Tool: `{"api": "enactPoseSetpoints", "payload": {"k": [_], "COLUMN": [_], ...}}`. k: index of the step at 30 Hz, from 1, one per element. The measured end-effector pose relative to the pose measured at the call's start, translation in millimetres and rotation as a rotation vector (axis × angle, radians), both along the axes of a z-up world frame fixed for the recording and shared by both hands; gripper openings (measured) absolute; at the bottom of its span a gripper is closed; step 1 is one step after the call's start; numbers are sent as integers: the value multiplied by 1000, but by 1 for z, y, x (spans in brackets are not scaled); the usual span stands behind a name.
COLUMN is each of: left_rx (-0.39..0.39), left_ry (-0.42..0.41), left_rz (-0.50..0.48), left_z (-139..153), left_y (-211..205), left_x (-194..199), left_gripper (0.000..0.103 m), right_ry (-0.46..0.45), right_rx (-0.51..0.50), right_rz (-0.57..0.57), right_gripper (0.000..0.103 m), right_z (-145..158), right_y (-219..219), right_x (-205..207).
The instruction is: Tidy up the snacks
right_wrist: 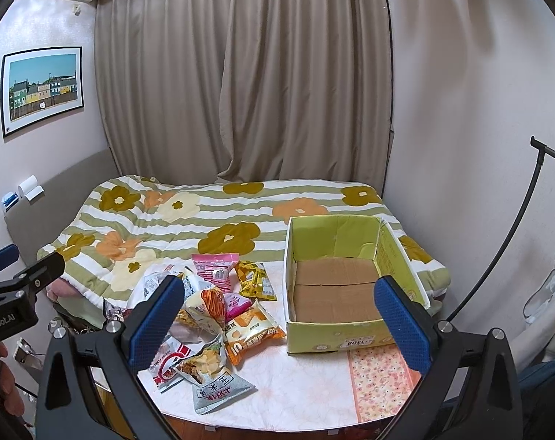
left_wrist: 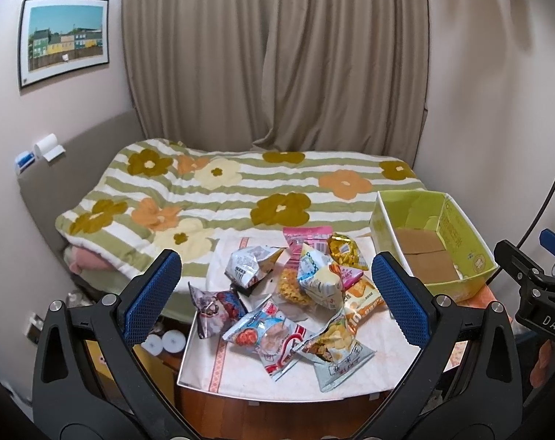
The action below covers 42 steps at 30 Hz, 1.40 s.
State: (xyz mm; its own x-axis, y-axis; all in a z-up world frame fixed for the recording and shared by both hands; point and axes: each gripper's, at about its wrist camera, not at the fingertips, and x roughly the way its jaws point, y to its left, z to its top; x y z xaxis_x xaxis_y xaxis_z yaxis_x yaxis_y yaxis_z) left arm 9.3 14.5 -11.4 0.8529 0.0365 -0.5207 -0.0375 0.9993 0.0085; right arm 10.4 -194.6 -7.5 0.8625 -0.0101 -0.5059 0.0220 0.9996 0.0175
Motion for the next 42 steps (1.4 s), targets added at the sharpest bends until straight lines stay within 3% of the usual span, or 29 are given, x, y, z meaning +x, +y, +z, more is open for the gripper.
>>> {"api": "enactPoseSetpoints", "payload": {"k": [12,18,23,26,33,37,42], "left_rx": [-23,-82,-86,-101,-277,-324,-435], "left_ry": [33,100,197,291,467,514,585], "left_rz": [33,109,185,196,226,265,297], "left_z": [-5,-19,-58,-96,-181,-219,-257], "left_y": [-1,14,21,21,32,39,52], "left_x": [2,11,22,32,69,92,114], "left_gripper": [103,103,103,103,103,103,103], "right_ry": [13,85,161,216,313,358,417], "right_rx": [10,1,-20,-11,33,56,53], "right_rz": [27,88,193,254,363,391,442], "right_gripper": [103,103,103,103,103,103,103], "right_z": [2,-7,-37,-62,-108,-129,-154], "right_y": [-3,-4,-1,5,24,39,63], "right_x": [-1,25,60,79,122,147,170]}}
